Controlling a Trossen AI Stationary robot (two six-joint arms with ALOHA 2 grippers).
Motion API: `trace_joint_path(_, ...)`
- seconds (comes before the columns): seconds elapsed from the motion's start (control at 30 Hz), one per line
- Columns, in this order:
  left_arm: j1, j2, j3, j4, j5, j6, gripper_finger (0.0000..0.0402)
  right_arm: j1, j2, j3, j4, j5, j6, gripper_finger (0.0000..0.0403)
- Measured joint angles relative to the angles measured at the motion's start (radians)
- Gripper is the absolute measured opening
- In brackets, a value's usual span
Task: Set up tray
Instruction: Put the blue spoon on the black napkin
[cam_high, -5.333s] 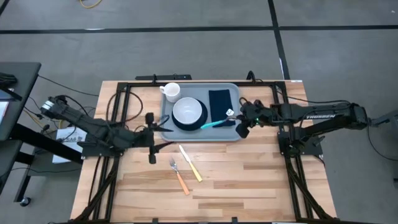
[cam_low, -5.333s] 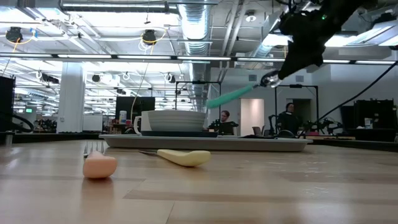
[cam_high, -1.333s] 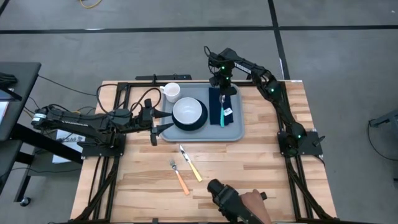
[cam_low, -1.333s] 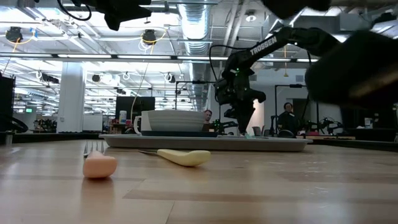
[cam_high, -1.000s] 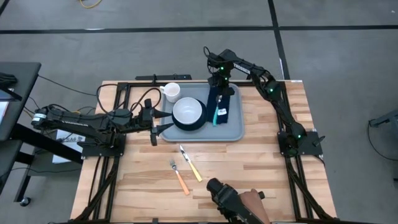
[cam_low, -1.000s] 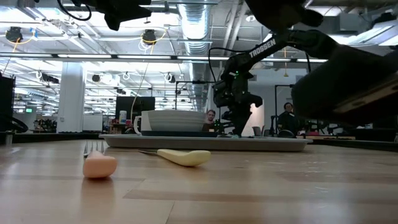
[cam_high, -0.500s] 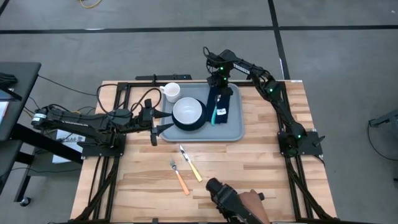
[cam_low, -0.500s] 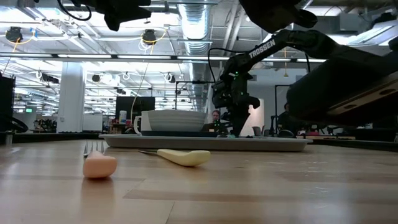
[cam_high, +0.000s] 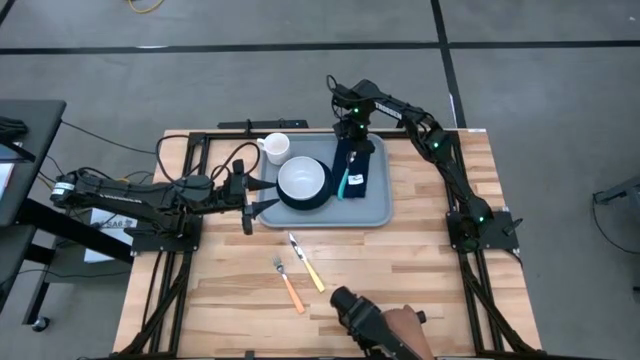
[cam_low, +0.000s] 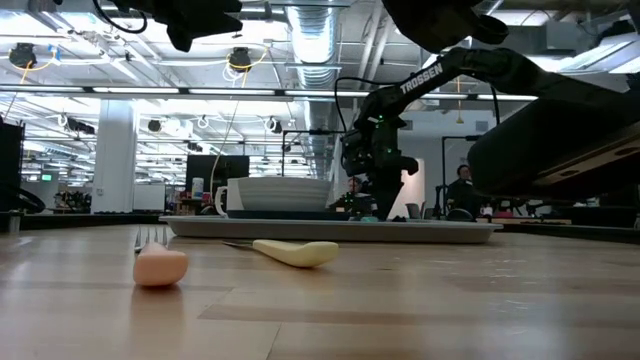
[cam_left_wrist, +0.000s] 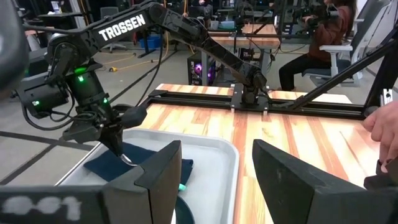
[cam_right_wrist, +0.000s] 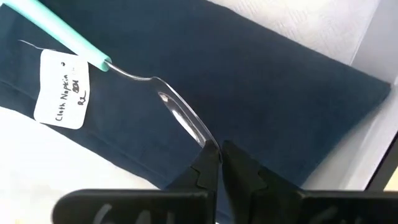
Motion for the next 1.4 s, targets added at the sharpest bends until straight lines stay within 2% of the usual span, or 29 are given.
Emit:
trace_joint_path(0.33,0.000,0.000,0.000,-0.002,0.000,-0.002,0.0187,0.018,0.000,0.000,0.003,0.013,0.029,0.0009)
trace_joint_path(0.6,0.000,0.000,0.000,-0.002,0.000,-0.002,0.0187,0.034,0.000,0.000,0.000,0.105,0.045,0.0010)
trace_joint_path(1.4,0.000,0.000,0.000,-0.011,0.000,-0.002,0.0187,0.042,0.000,0.000,0.022,0.108,0.126,0.0015)
